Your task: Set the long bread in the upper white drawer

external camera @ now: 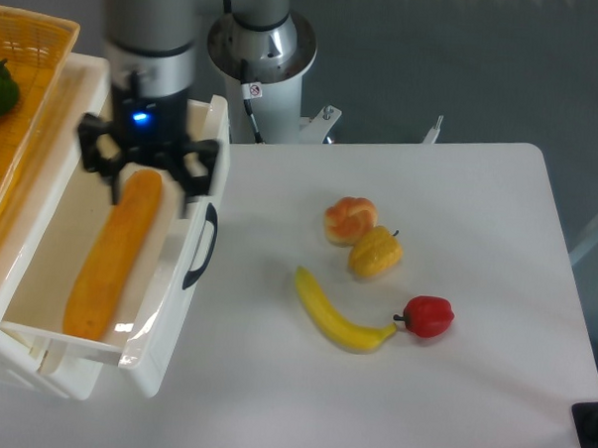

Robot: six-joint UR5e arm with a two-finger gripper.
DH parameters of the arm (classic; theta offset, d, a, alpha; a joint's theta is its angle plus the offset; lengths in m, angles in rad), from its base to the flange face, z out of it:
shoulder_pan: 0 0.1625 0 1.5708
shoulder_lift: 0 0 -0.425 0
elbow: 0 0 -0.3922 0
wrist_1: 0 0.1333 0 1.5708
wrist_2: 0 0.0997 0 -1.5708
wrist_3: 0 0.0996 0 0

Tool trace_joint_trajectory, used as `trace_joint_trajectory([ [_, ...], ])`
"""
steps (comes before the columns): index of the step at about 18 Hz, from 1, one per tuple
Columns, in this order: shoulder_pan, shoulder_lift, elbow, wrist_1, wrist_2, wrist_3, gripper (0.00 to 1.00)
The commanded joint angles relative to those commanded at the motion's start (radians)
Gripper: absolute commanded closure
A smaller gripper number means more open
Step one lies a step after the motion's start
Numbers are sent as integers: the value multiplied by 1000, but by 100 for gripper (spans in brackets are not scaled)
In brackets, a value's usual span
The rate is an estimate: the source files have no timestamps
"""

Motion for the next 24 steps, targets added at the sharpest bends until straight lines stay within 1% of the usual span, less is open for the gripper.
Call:
trace_joint_trajectory([
  [3, 66, -12, -17, 9, 2, 72, 0],
  [5, 107, -37, -19, 12, 5, 123, 0],
  [7, 152, -77, -29, 12, 52, 239, 0],
  [9, 177, -116, -42, 14, 119, 377, 0],
  [11, 216, -162, -54, 31, 182, 494, 0],
  [13, 241, -192, -58, 69, 225, 606, 0],
  [14, 256, -204, -57, 83, 229, 653, 0],
  [17, 272, -239, -54, 109, 233, 729, 0],
  [18, 296, -253, -48, 135, 230, 764, 0],
  [19, 312, -264, -37, 146, 229, 808, 0],
  [22, 327, -279, -40, 143, 235, 950, 0],
  [24, 335, -279, -48, 143, 242, 1011, 0],
])
